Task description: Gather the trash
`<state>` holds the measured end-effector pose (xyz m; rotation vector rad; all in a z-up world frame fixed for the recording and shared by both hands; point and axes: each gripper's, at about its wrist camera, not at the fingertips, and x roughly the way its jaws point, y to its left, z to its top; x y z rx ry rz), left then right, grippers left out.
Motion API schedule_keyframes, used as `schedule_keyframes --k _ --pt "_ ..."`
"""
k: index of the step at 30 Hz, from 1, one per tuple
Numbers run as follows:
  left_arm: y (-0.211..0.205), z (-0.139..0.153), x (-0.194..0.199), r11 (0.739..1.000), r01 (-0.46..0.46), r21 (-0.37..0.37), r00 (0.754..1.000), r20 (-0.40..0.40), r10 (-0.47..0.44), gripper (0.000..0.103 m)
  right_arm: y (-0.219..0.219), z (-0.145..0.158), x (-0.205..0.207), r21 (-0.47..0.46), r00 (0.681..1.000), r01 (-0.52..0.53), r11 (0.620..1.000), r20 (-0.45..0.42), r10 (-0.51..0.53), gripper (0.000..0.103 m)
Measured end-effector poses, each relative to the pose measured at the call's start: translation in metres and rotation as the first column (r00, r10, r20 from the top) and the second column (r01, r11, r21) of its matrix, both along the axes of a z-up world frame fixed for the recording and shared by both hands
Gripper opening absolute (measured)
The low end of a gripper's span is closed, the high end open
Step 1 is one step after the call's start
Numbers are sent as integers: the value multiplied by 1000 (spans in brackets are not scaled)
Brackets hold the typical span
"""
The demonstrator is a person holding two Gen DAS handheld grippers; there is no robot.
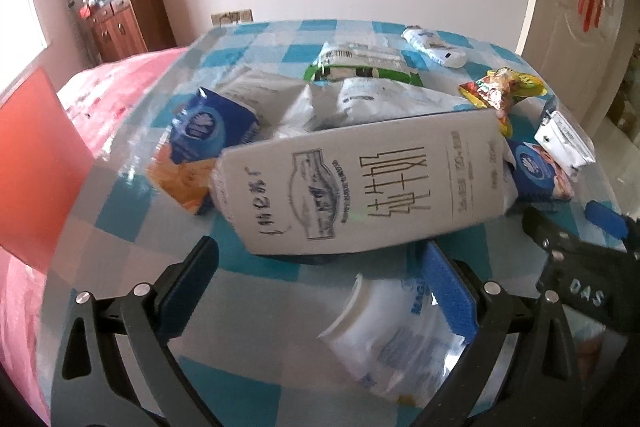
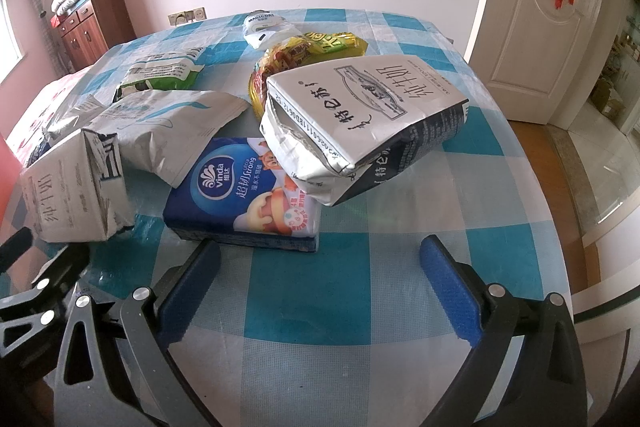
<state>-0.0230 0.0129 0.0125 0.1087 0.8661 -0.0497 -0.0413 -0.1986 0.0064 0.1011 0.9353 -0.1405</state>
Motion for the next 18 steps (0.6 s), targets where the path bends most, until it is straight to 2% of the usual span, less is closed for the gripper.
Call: schedule_keyframes --k 7,11,15,18 --pt "18 22 -21 1000 -7 -13 998 68 8 99 -2 1 -1 3 1000 -1 1000 1 1 98" --pt "29 36 -34 1000 -10 -17 994 112 12 99 -1 1 -9 0 999 35 999 -1 -35 98" --pt "37 50 -45 1000 -15 -15 988 156 17 99 -7 10 -27 39 997 69 997 39 -70 98" --pt "44 61 -54 1000 -18 -24 982 185 22 99 -9 27 -40 28 993 74 997 93 -76 98"
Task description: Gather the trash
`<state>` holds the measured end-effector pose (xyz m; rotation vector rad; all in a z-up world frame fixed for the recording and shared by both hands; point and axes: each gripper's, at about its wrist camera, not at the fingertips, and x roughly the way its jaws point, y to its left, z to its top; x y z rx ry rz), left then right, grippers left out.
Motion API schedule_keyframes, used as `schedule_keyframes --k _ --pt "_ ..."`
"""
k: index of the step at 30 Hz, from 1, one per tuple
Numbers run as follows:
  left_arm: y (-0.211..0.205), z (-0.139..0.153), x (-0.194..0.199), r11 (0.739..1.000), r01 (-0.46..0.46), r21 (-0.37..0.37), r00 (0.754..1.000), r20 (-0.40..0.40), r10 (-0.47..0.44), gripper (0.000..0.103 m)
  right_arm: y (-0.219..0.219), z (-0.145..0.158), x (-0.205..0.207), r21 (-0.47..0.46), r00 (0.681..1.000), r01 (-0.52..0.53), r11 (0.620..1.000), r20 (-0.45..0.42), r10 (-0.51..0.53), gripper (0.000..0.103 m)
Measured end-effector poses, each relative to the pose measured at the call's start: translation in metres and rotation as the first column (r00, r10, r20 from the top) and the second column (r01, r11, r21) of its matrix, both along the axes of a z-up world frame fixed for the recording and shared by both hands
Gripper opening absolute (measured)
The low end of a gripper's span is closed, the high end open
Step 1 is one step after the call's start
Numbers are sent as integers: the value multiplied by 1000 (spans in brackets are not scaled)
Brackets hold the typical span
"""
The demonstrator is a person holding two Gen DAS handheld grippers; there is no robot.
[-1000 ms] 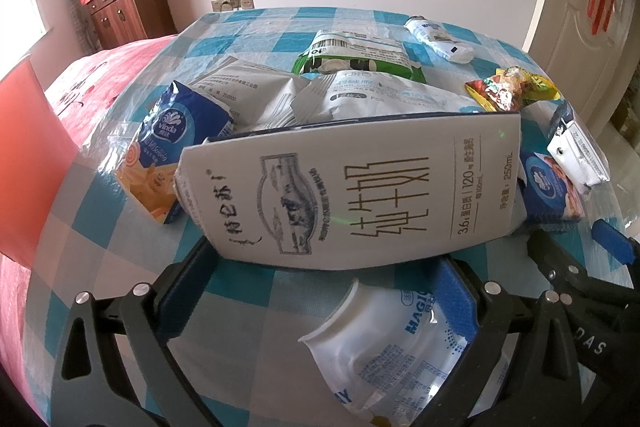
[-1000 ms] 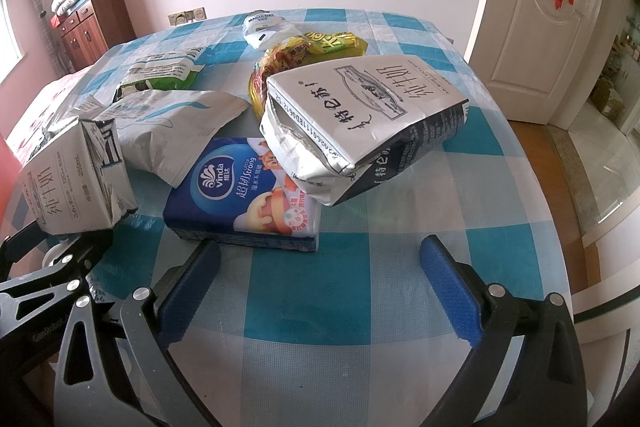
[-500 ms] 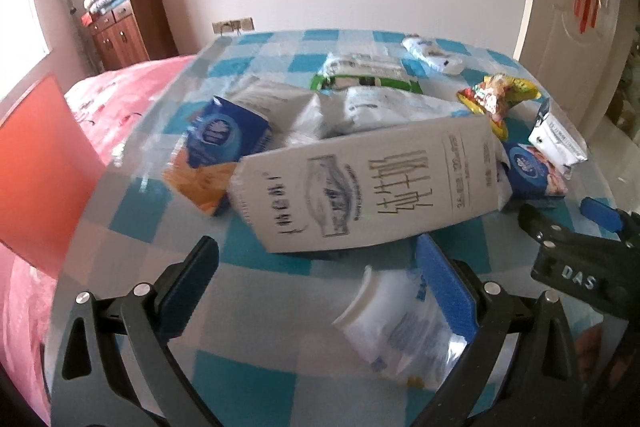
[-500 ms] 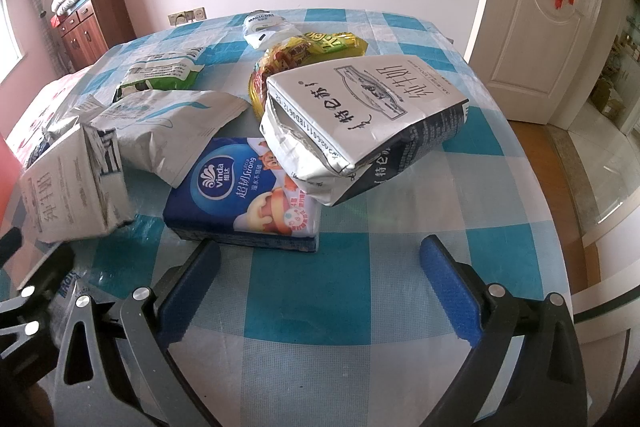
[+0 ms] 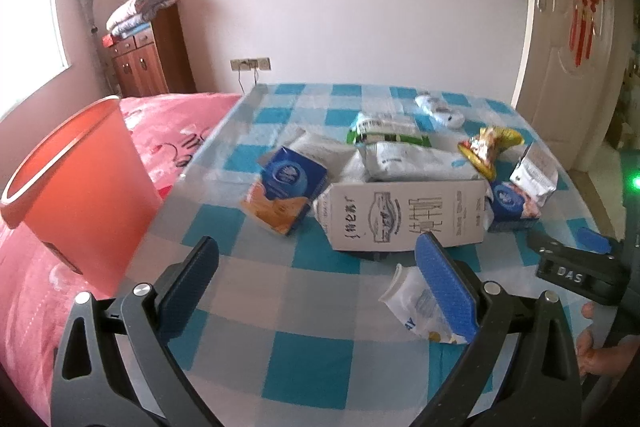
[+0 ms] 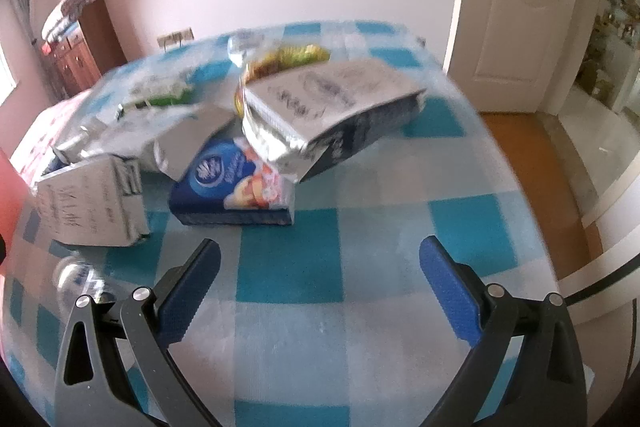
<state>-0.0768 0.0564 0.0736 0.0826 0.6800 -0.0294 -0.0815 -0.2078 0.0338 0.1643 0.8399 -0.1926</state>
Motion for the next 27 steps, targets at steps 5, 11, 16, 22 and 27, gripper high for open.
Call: schedule_keyframes --k 5,11,16,22,27 --pt "7 16 -15 1000 -1 -15 999 52 2 99 0 38 -27 -28 994 12 1000 104 -9 98" --pt "16 38 -34 999 3 -47 993 114 2 99 8 83 -58 -77 975 17 997 221 0 98" --pt "20 53 -48 998 4 -63 987 160 6 99 15 107 -82 -100 959 18 995 284 12 98" --pt "24 70 -67 997 12 -73 978 209 4 99 24 130 -108 -134 940 25 991 341 22 98" --pt "29 78 -80 996 15 -89 972 236 6 99 32 139 -122 -154 931 28 988 363 30 98"
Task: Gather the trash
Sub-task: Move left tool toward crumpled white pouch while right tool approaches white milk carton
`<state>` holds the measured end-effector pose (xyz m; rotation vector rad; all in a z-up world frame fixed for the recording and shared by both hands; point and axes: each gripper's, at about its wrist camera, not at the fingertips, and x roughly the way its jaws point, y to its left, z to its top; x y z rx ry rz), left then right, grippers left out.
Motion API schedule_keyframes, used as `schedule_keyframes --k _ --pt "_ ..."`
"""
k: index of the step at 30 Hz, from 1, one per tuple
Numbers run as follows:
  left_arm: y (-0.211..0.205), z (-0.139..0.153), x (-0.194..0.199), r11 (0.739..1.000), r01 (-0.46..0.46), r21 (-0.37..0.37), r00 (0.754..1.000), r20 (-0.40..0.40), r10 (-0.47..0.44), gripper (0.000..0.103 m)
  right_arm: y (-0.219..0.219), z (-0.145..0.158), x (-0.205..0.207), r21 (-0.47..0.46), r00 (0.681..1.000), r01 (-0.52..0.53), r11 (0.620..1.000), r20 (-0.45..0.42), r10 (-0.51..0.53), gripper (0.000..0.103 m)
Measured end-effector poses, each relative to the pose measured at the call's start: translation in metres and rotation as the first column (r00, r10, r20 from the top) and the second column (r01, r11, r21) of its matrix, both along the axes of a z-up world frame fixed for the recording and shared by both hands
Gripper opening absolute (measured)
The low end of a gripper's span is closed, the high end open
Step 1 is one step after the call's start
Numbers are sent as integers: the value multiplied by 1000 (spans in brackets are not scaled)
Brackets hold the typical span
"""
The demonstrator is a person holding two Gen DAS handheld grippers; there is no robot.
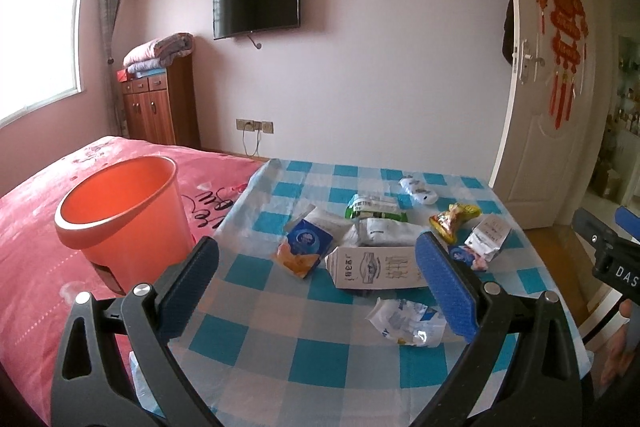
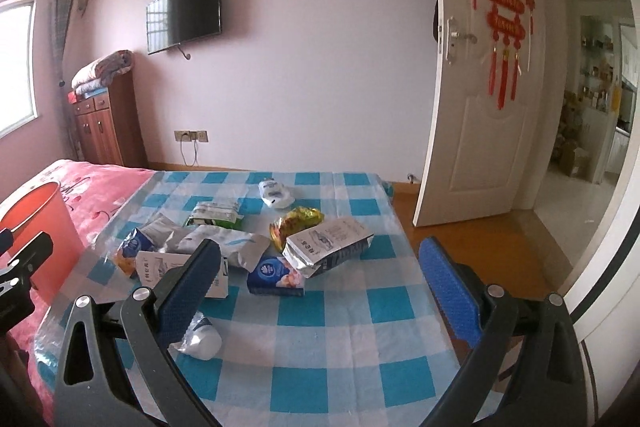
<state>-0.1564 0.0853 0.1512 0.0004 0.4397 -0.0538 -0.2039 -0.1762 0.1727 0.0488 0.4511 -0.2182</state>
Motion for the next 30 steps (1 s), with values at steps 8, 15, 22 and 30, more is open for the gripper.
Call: schedule_keyframes --k 8,15,22,30 --pt "10 14 -16 999 7 -33 999 32 -6 99 11 13 -20 -33 999 2 999 45 0 98" --pt "18 21 -31 999 12 -46 998 64 -9 99 15 22 -35 -45 997 13 999 78 -9 98" --pt "21 22 -37 999 18 -51 998 68 -15 99 19 23 -39 -61 997 -1 998 82 6 98" --pt "20 22 -37 999 15 -42 998 59 -13 99 23 21 -36 -74 996 -15 997 84 21 98"
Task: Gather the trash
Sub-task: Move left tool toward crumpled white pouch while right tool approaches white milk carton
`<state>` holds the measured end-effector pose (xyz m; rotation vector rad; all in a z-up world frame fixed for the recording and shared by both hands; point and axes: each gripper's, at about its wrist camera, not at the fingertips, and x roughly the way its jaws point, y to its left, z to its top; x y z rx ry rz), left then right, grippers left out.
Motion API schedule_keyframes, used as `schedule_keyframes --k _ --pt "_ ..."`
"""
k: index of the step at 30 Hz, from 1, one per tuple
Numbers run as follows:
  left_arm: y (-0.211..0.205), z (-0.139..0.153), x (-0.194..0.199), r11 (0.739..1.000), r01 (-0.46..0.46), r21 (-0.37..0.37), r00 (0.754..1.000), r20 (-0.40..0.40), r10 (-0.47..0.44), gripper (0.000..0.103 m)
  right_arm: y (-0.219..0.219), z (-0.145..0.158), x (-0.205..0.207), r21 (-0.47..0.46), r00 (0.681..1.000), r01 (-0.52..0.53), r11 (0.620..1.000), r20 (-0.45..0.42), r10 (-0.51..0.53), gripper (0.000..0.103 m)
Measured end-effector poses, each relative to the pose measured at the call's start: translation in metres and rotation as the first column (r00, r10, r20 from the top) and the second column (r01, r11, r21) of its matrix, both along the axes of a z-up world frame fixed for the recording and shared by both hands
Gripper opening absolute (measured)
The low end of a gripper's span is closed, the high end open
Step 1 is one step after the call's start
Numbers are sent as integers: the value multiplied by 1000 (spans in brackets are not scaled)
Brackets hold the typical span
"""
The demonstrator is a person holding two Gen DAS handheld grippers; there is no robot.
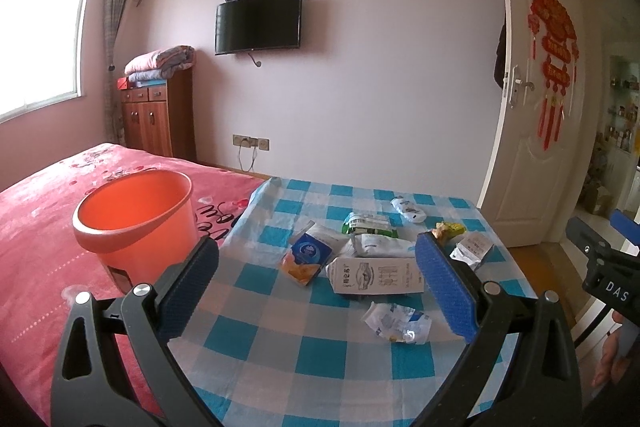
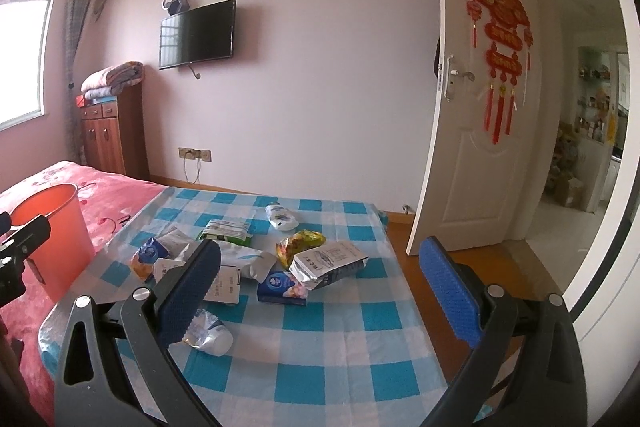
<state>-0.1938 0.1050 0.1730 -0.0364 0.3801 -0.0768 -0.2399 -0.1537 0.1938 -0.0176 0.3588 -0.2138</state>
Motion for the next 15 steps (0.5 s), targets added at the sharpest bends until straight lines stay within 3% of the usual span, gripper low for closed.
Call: schedule_keyframes --k 8,15 --pt "0 -13 6 1000 -10 -5 1000 -27 10 99 -3 -13 14 -13 998 3 1000 -58 -4 98" --pt "1 -36 16 999 -34 -26 996 -84 31 99 -19 -36 31 41 992 -6 999 -125 11 98"
